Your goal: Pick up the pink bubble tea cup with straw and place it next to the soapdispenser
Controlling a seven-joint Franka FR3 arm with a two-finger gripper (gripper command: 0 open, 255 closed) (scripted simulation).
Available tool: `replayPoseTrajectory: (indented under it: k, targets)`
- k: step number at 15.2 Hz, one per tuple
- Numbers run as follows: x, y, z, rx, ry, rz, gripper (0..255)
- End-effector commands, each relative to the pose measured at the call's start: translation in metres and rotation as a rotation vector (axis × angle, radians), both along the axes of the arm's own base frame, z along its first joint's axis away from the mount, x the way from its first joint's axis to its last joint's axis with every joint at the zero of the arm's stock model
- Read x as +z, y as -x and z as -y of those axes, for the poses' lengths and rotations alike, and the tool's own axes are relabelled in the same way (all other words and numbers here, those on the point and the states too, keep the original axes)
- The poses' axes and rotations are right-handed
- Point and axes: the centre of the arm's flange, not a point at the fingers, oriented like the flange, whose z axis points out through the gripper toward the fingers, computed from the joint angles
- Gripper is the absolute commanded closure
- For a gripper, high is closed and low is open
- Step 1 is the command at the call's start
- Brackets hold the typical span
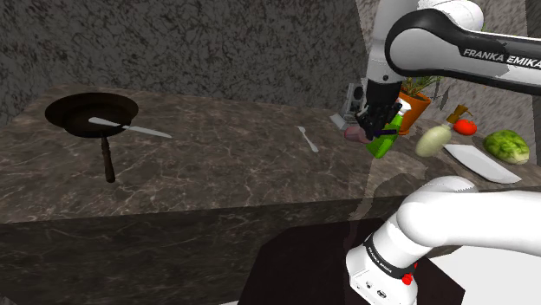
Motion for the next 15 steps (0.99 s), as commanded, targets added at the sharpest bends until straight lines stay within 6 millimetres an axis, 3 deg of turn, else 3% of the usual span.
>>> replayPoseTrajectory:
  k: [1, 15]
  targets:
    - [0.011, 0.0, 0.0, 0.0, 0.0, 0.0, 255]
    - [0.085, 0.0, 0.0, 0.0, 0.0, 0.0, 255]
